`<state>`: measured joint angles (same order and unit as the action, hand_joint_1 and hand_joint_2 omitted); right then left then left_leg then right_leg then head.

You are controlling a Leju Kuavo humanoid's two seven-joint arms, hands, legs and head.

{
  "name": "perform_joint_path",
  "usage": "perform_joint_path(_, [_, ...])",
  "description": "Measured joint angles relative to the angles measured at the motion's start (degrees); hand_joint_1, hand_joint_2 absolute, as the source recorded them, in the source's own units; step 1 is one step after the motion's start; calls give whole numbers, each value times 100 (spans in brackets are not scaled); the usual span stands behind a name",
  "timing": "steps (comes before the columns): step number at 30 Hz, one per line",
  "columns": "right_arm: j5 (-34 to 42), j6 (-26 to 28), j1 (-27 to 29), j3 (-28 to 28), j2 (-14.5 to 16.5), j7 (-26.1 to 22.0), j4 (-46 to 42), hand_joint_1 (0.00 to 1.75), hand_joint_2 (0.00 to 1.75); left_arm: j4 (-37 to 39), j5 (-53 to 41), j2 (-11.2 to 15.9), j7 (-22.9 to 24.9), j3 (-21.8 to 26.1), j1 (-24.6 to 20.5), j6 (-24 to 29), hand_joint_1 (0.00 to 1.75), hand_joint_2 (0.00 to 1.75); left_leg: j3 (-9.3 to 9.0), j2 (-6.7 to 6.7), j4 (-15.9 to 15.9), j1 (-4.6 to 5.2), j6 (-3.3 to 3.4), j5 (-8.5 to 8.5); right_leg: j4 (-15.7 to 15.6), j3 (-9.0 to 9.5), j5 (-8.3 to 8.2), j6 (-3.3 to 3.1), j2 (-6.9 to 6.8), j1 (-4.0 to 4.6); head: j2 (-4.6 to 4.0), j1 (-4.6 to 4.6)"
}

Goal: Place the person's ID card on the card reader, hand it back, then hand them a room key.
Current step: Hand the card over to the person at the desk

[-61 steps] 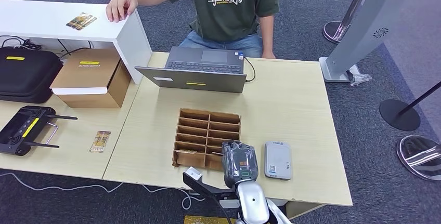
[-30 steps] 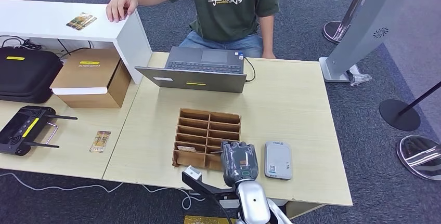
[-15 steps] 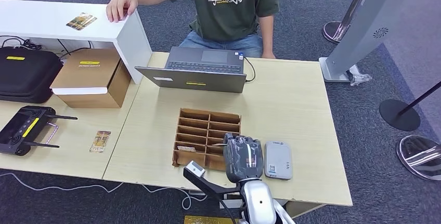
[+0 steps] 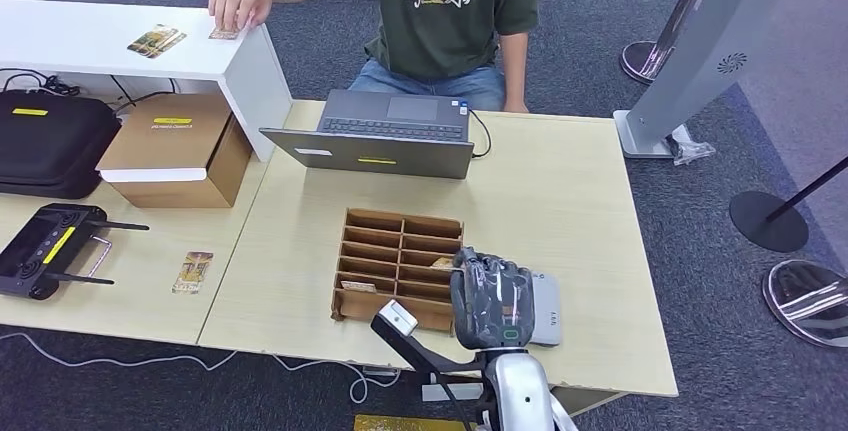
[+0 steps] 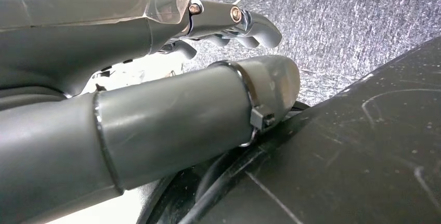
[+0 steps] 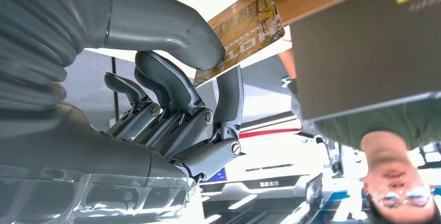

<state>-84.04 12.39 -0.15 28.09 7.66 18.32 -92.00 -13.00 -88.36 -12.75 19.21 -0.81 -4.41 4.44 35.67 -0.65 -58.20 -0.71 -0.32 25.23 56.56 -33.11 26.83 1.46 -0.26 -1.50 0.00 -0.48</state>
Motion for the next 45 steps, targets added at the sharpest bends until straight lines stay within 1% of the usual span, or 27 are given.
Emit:
perform_joint_path(3, [283,178,114,-191,10,-119,-158,175,175,0,5,2,0,0,5,17,0,0,0,0,0,0,0,0,0,1,0,0,-1,0,0,1])
perform_joint_path(9, [1656,526,247,-686,39,-567,-327,175,175,0,61,7,0,0,28,81,0,0,0,0,0,1,0,0,0,2,0,0,-1,0,0,0])
perform_joint_path(14, [2567,792,307,-1140,79,-853,-356,175,175,0,75,8,10,0,43,136,0,0,0,0,0,1,0,0,-1,2,0,0,-1,0,0,0])
perform_joint_path(22, [3562,1087,389,-1783,177,-1125,-356,175,175,0,92,8,17,9,57,186,0,0,0,0,0,1,1,0,0,2,0,0,-1,0,0,1])
perform_joint_path(27, [3796,1317,369,-2111,232,-1249,-347,175,175,0,93,8,17,18,61,212,0,0,0,0,0,1,1,1,0,2,0,0,-1,0,0,0])
perform_joint_path(33, [3909,1637,240,-2492,274,-1335,-302,175,175,0,71,6,17,48,61,214,0,0,0,0,0,1,2,1,0,2,-1,0,0,0,0,1])
perform_joint_path(37, [3937,1837,122,-2712,289,-1493,-279,175,175,0,48,6,17,56,59,208,0,0,0,0,-1,1,2,1,0,2,-1,0,1,0,0,0])
perform_joint_path(45, [3391,2126,-430,-2820,329,-1749,-232,175,175,0,-15,5,-9,65,30,104,0,0,-3,1,-1,1,0,-1,1,3,-2,0,2,0,0,0])
